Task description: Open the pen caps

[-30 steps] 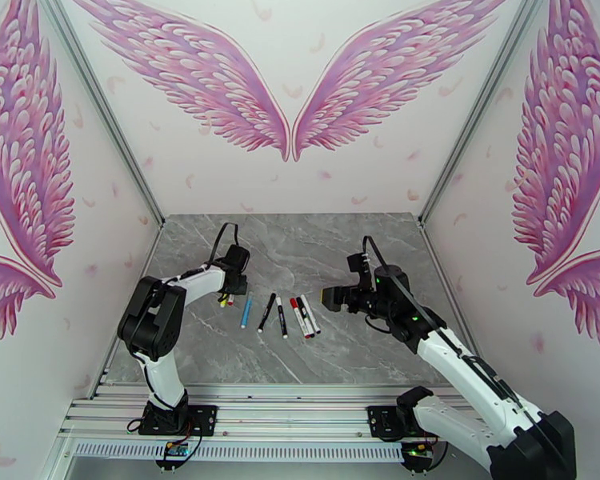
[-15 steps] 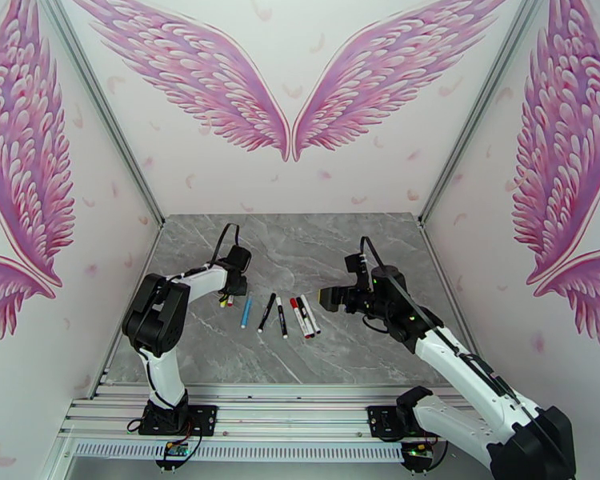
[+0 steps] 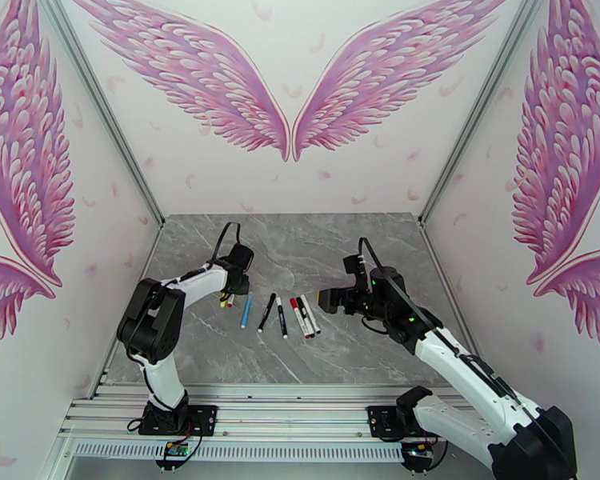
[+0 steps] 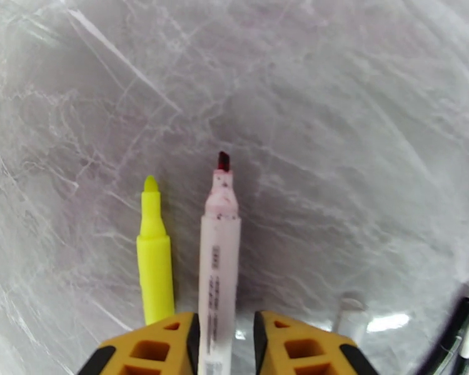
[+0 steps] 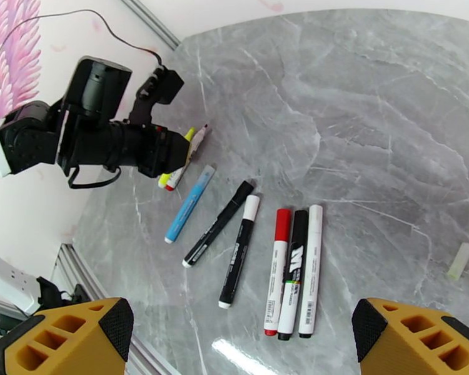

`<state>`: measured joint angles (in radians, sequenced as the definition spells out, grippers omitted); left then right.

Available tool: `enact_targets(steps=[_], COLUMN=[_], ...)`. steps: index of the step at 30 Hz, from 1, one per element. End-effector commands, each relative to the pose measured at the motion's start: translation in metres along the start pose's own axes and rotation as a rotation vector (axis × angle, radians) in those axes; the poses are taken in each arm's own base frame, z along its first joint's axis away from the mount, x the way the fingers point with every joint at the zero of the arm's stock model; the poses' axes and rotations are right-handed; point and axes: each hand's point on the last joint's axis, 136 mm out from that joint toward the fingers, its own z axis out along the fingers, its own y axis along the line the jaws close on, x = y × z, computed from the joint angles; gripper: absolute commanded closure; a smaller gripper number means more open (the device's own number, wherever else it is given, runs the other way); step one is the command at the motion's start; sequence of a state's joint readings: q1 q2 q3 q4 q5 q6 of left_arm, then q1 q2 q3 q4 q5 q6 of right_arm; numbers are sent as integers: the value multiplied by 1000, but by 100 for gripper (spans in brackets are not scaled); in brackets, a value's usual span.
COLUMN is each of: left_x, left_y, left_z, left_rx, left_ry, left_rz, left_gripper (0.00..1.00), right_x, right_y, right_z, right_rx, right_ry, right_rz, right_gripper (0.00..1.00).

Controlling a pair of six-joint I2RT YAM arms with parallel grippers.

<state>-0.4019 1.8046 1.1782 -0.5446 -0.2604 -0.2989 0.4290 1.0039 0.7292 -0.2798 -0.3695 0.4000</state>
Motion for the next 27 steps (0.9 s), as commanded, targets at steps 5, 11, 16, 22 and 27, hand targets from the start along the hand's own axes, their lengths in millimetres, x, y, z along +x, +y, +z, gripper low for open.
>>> enact_targets(steps=[5, 11, 16, 22, 27], left_x=[29, 51, 59, 59, 61], left_y=[-39, -82, -101, -112, -121], left_z=[-46, -58, -51, -38, -27], left_rx=[183, 277, 306, 281, 287], left_ry=[35, 77, 110, 122, 149], left_rz=[2, 51, 59, 93, 119], left_gripper=[67, 61, 60, 58, 58], right_x=[8, 10, 13, 17, 17], right_y=[2, 6, 7, 7, 7], right_z=[-4, -5, -4, -5, -6], right_rx=[6, -3, -6, -6, 0], right_ry=[5, 8, 18, 24, 21], right_rz=[-10, -18, -19, -21, -23], right_gripper=[1, 1, 0, 0, 0])
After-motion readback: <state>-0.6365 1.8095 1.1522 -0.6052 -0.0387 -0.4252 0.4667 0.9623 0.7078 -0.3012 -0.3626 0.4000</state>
